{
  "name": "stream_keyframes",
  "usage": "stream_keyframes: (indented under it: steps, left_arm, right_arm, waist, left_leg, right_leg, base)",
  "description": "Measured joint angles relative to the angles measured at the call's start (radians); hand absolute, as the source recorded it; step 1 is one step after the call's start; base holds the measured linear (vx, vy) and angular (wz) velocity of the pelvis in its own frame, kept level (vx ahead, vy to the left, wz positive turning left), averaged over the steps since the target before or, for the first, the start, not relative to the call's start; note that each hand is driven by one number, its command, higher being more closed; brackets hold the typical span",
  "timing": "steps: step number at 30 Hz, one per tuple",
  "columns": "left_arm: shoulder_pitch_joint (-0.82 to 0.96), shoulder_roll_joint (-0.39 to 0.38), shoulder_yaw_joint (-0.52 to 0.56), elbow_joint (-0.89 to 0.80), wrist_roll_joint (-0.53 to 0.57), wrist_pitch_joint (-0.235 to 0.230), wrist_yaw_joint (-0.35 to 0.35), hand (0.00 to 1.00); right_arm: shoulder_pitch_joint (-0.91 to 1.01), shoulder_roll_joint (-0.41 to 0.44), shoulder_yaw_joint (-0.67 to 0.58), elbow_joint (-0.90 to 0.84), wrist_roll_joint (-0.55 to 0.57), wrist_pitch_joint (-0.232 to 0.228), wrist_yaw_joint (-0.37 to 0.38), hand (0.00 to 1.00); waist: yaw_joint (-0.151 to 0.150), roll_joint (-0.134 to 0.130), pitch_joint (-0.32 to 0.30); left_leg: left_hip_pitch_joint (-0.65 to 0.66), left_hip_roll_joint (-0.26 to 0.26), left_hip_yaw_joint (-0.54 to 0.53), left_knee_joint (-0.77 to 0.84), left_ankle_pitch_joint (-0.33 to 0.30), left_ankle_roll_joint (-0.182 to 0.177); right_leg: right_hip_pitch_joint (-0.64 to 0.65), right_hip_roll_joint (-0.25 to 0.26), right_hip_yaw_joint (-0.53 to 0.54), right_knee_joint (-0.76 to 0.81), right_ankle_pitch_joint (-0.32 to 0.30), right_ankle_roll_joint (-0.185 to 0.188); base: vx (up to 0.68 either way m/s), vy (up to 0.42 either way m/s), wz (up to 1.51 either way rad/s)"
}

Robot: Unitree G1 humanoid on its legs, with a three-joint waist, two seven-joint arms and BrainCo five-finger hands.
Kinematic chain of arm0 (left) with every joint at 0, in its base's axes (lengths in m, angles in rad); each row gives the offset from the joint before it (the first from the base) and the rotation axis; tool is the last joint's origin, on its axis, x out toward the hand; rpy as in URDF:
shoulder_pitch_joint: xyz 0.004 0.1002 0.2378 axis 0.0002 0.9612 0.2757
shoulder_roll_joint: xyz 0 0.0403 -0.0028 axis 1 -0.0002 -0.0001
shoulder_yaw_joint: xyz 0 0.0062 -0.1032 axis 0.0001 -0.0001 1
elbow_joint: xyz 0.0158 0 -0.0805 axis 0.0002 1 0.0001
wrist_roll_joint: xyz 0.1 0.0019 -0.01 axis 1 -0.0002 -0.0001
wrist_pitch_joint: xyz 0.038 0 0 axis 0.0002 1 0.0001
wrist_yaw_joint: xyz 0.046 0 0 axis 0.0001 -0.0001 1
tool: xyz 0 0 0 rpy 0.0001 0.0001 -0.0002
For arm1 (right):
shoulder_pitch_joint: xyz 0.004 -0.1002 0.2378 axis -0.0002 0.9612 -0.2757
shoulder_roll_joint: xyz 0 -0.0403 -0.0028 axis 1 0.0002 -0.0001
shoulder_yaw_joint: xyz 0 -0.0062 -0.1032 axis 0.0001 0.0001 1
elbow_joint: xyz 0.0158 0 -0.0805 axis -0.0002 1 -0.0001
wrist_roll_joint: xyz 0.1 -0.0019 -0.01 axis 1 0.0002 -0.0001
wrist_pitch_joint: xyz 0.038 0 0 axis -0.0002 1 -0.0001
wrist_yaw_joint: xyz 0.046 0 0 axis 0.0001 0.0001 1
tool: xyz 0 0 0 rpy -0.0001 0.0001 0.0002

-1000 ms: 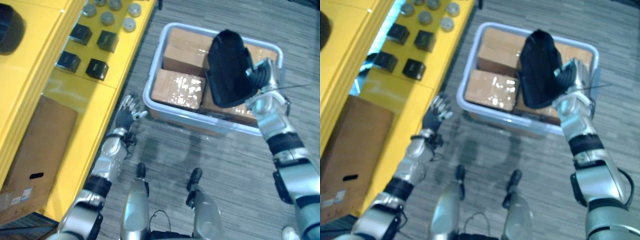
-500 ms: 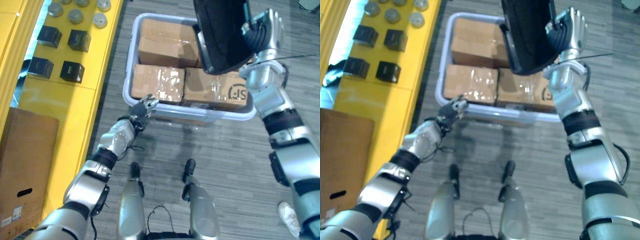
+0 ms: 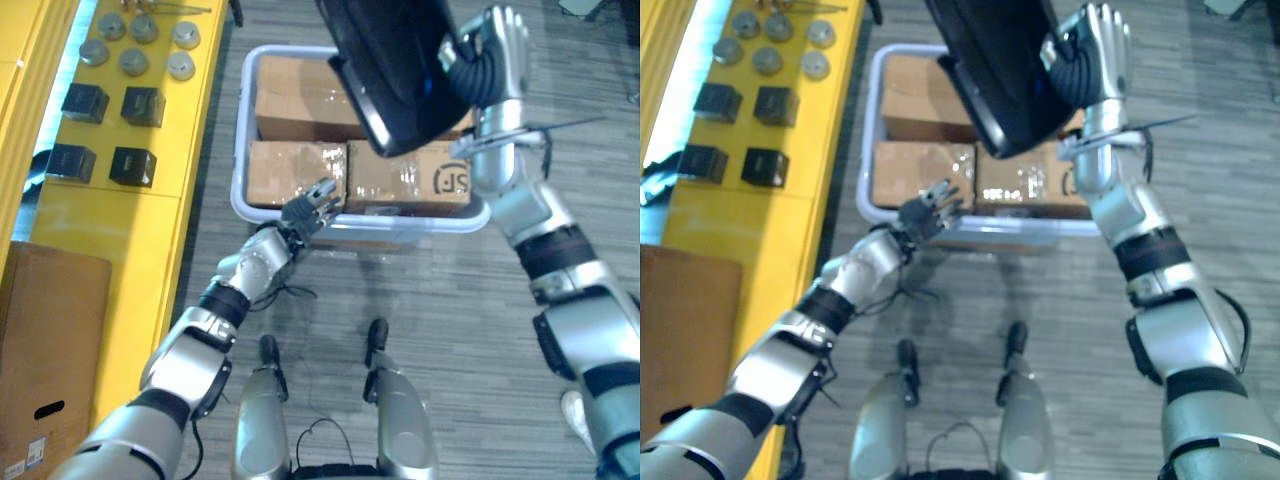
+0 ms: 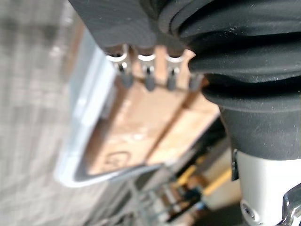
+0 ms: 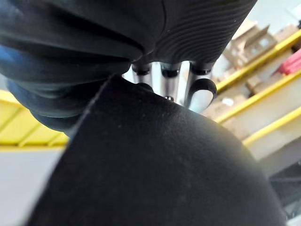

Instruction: Walk over and take plastic housings, then place them on the shelf

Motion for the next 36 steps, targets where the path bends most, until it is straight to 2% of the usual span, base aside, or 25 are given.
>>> stream_keyframes:
  steps: [4,9,17,18,24,26,32,36]
  left_arm:
    - [-0.013,-0.005,0.001,-0.003,-0.012,-0.095,0.013,0.0]
    - [-0.013,-0.016,0.018,-0.04,-0.118,-0.186,-0.001,0.0]
    - [-0.013,-0.033,0.039,-0.04,-0.145,-0.191,-0.001,0.0]
    - [-0.013,-0.034,0.039,-0.04,-0.15,-0.191,-0.001,1.0]
    - [0.0,-0.032,0.038,-0.038,-0.161,-0.18,-0.007,1.0]
    - [0.011,-0.032,0.025,-0.038,-0.161,-0.166,-0.042,1.0]
    - [0.015,-0.029,0.013,0.012,-0.158,-0.149,-0.088,1.0]
    - [0.019,-0.012,-0.004,0.02,-0.208,-0.163,-0.154,1.0]
  right_arm:
    - [0.051,0.034,0.017,-0.022,-0.003,-0.017,0.002,1.0]
    - [0.083,0.069,0.053,-0.026,-0.011,-0.045,0.002,1.0]
    - [0.111,0.087,0.059,-0.033,-0.01,-0.071,-0.018,1.0]
    - [0.113,0.089,0.06,-0.033,-0.01,-0.071,-0.02,1.0]
    - [0.146,0.101,0.095,-0.069,-0.01,-0.088,-0.044,1.0]
    - [0.146,0.109,0.098,-0.089,-0.009,-0.088,-0.047,1.0]
    - [0.148,0.105,0.129,-0.12,-0.034,-0.092,-0.063,1.0]
    - [0.15,0.104,0.139,-0.146,-0.039,-0.105,-0.08,1.0]
  waist:
    - [-0.008,0.0,0.0]
    - [-0.012,0.001,0.0]
    - [-0.013,0.001,0.0]
    - [-0.013,0.001,0.0]
    - [-0.013,0.002,-0.001]
    - [-0.013,0.003,-0.001]
    - [-0.016,0.003,-0.001]
    - [-0.019,0.003,-0.001]
  left_leg:
    - [0.002,0.0,0.005,0.0,0.0,0.0]
    - [0.018,-0.001,0.006,-0.004,-0.003,0.001]
    - [0.017,0.0,0.006,-0.006,-0.003,0.001]
    - [0.018,0.0,0.006,-0.006,-0.003,0.001]
    - [0.036,-0.001,0.004,-0.014,-0.004,0.0]
    - [0.035,-0.001,0.004,-0.015,-0.003,0.0]
    - [0.037,-0.002,0.005,-0.016,-0.003,0.0]
    - [0.04,-0.003,0.005,-0.016,-0.003,0.001]
  right_leg:
    - [0.003,0.0,0.002,-0.008,0.01,0.001]
    - [0.034,0.003,0.001,-0.041,0.021,0.004]
    - [0.04,0.005,-0.001,-0.057,0.029,0.003]
    - [0.042,0.006,-0.002,-0.059,0.029,0.003]
    - [0.066,0.007,-0.006,-0.076,0.031,0.004]
    - [0.066,0.007,-0.006,-0.079,0.032,0.004]
    - [0.068,0.007,-0.006,-0.081,0.036,0.003]
    - [0.075,0.007,-0.006,-0.092,0.042,0.004]
  base:
    - [0.0,0.01,-0.02]
    - [0.0,0.004,0.01]
    - [0.0,0.0,0.0]
    - [0.0,0.01,0.04]
    - [0.0,0.002,0.01]
    - [0.0,0.0,0.0]
    - [0.0,0.0,0.0]
    - [0.0,0.0,0.0]
